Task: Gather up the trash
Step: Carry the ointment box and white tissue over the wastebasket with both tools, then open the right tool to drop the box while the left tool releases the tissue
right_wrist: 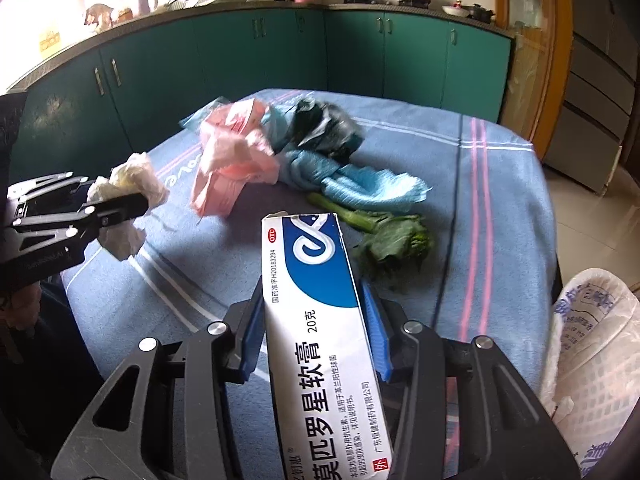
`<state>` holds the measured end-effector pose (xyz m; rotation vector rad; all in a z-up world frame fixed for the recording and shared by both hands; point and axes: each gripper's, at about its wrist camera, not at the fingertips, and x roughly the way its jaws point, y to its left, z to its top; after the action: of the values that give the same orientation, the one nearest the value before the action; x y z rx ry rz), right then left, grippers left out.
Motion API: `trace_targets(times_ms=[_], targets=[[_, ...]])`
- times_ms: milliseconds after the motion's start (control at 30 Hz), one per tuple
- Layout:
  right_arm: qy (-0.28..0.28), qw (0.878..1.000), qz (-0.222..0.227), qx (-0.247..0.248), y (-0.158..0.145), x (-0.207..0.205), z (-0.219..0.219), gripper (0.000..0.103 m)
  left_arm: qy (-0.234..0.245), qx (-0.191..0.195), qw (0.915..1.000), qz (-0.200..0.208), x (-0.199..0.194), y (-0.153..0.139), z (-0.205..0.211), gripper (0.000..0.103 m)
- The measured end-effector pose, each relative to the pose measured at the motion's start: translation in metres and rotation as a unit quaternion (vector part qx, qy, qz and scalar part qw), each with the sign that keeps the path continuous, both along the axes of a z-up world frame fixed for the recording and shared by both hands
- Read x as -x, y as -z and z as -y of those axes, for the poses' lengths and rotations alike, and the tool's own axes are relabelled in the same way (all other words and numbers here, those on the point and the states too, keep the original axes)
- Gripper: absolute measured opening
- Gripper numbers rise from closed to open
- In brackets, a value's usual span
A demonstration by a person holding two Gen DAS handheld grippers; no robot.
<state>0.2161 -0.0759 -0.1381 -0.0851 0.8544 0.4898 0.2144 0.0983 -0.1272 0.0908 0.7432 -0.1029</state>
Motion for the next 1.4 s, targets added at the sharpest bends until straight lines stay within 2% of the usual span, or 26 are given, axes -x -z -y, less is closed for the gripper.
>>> trace_targets(times_ms=[533, 633, 833, 1000, 1100, 1233, 1333, 1400], targets=[[0.076, 0.996, 0.028, -0.032, -0.018, 0.004, 0.049, 0.044, -0.005, -0.007, 0.9999, 0.014, 0.002, -0.005, 0.006, 0.035], [0.093, 0.994, 0.040, -0.040, -0.026, 0.005, 0.064, 0.044, -0.005, -0.015, 0.9992, 0.037, 0.005, -0.017, 0.011, 0.035], [0.142, 0.985, 0.064, -0.072, -0.039, 0.008, 0.106, 0.044, 0.024, 0.016, 0.9987, 0.043, -0.001, -0.037, 0.031, 0.035], [0.216, 0.971, 0.086, -0.063, -0.046, 0.012, 0.154, 0.044, 0.075, 0.044, 0.9958, 0.030, -0.015, -0.044, 0.066, 0.035], [0.284, 0.954, 0.085, -0.048, -0.044, 0.014, 0.191, 0.044, 0.105, 0.043, 0.9929, 0.034, -0.021, -0.049, 0.096, 0.034], [0.357, 0.931, 0.065, -0.030, -0.035, 0.019, 0.233, 0.044, 0.146, 0.045, 0.9877, 0.034, -0.026, -0.053, 0.139, 0.034], [0.385, 0.922, 0.041, -0.015, -0.023, 0.019, 0.249, 0.044, 0.167, 0.043, 0.9843, 0.035, -0.022, -0.054, 0.158, 0.034], [0.402, 0.916, 0.005, -0.010, -0.010, 0.014, 0.258, 0.044, 0.180, 0.043, 0.9820, 0.036, -0.018, -0.053, 0.168, 0.034]])
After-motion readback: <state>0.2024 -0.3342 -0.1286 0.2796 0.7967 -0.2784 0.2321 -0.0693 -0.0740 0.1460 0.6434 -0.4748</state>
